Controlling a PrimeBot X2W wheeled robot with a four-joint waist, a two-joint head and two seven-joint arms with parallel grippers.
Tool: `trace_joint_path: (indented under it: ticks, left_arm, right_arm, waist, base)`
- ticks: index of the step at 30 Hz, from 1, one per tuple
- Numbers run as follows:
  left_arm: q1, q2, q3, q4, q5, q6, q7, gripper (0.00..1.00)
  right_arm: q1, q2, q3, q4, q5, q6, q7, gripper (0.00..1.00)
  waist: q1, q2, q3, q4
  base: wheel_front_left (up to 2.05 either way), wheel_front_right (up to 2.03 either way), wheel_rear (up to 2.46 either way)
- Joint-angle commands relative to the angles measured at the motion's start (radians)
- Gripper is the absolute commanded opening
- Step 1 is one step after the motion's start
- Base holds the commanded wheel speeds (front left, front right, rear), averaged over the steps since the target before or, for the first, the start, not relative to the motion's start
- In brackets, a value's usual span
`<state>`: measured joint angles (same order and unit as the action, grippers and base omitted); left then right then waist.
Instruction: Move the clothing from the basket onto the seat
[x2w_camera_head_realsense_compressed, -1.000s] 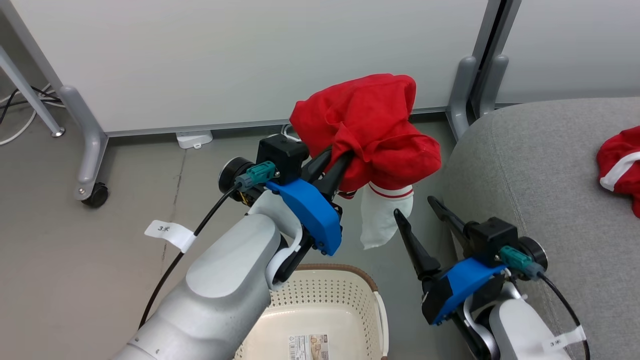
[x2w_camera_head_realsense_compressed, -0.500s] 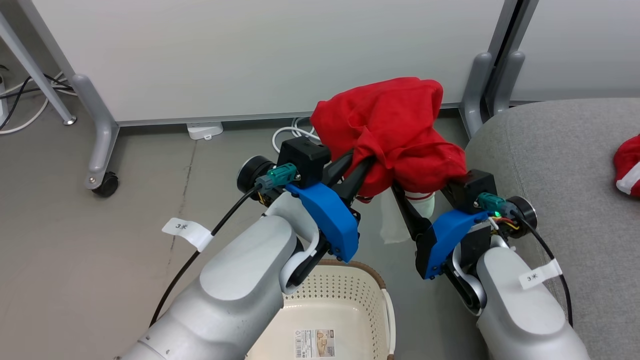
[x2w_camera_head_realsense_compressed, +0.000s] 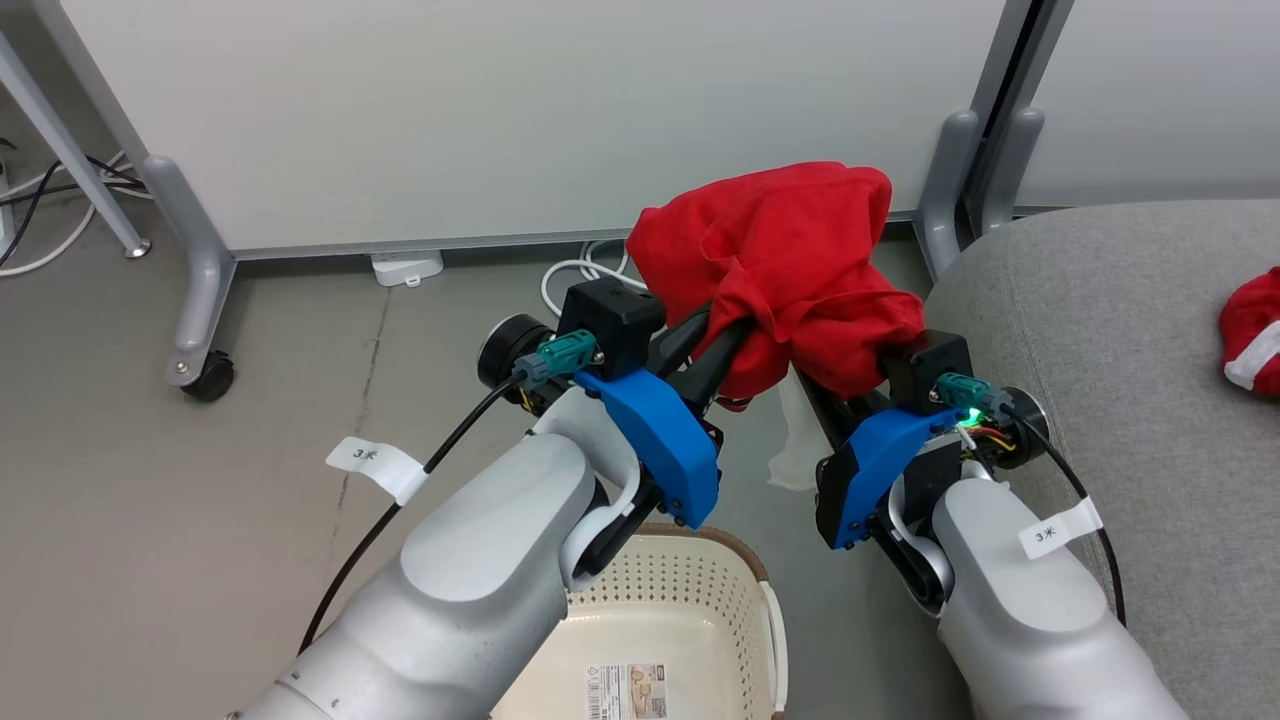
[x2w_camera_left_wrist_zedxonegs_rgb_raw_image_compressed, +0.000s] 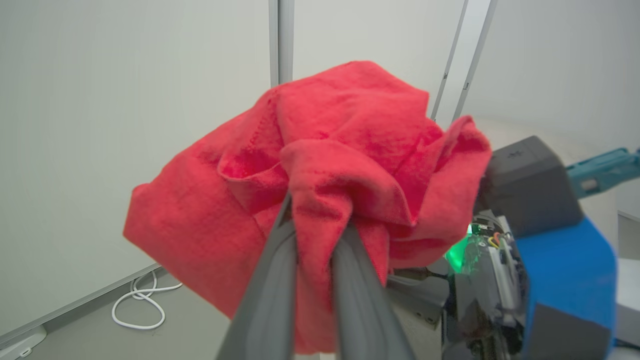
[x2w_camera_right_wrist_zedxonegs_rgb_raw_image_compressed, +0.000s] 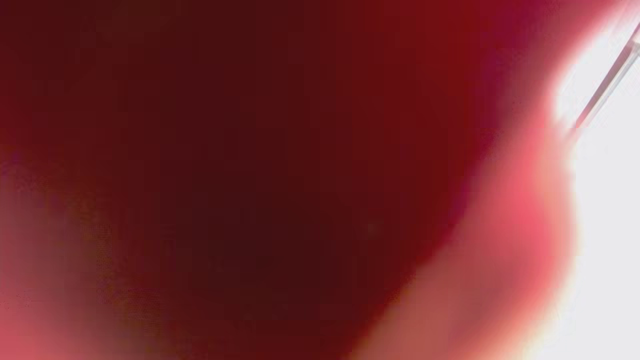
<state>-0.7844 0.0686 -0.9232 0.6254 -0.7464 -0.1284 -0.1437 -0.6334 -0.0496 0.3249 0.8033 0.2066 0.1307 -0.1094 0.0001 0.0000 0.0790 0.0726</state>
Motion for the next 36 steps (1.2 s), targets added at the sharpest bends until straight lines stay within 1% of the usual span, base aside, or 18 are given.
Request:
trace_joint_path:
  ticks: [1, 7, 10, 11, 12, 13, 30, 36]
  left_arm:
    - [-0.014, 0.006, -0.001, 0.002, 0.004, 0.006, -0.009, 0.0]
    - [-0.007, 0.009, -0.006, 0.007, -0.002, 0.004, -0.007, 0.0]
    - [-0.009, 0.011, -0.006, 0.007, 0.003, 0.011, -0.015, 0.0]
    - [-0.008, 0.011, -0.007, 0.008, 0.002, 0.013, -0.015, 0.12]
    - [-0.008, 0.01, -0.008, 0.009, 0.0, 0.013, -0.015, 0.48]
    - [-0.008, 0.01, -0.008, 0.009, 0.0, 0.014, -0.016, 1.0]
    - [-0.004, 0.017, -0.006, 0.02, -0.011, 0.03, -0.027, 1.0]
    - [0.008, 0.03, -0.001, 0.015, -0.015, 0.041, -0.037, 1.0]
  right_arm:
    - [-0.017, -0.002, 0.009, 0.01, 0.01, 0.0, -0.01, 0.0]
    - [-0.03, -0.002, 0.043, 0.045, 0.045, 0.0, -0.029, 0.0]
    - [-0.041, -0.001, 0.053, 0.059, 0.056, 0.0, -0.037, 0.0]
    - [-0.044, -0.002, 0.056, 0.064, 0.058, 0.0, -0.041, 0.0]
    - [-0.045, -0.002, 0.059, 0.067, 0.059, 0.0, -0.043, 0.0]
    - [-0.046, -0.001, 0.062, 0.071, 0.06, 0.0, -0.045, 0.0]
    - [-0.07, -0.001, 0.099, 0.119, 0.094, 0.0, -0.076, 0.0]
    - [-0.075, -0.002, 0.109, 0.115, 0.104, 0.0, -0.086, 0.0]
  waist:
    - [-0.0001, 0.0, -0.002, -0.005]
    - [-0.0001, 0.0, -0.008, -0.016]
    - [-0.0001, 0.0, -0.009, -0.02]
    - [-0.0001, 0.0, -0.009, -0.02]
    - [-0.0001, 0.0, -0.009, -0.02]
    - [-0.0001, 0.0, -0.009, -0.021]
    - [-0.0001, 0.0, -0.015, -0.027]
    - [-0.0001, 0.0, -0.011, -0.055]
  base:
    - [0.0, 0.0, 0.0]
    - [0.0, 0.0, 0.0]
    - [0.0, 0.0, 0.0]
    - [0.0, 0.0, 0.0]
    - [0.0, 0.0, 0.0]
    - [0.0, 0.0, 0.0]
    - [0.0, 0.0, 0.0]
    - [0.0, 0.0, 0.0]
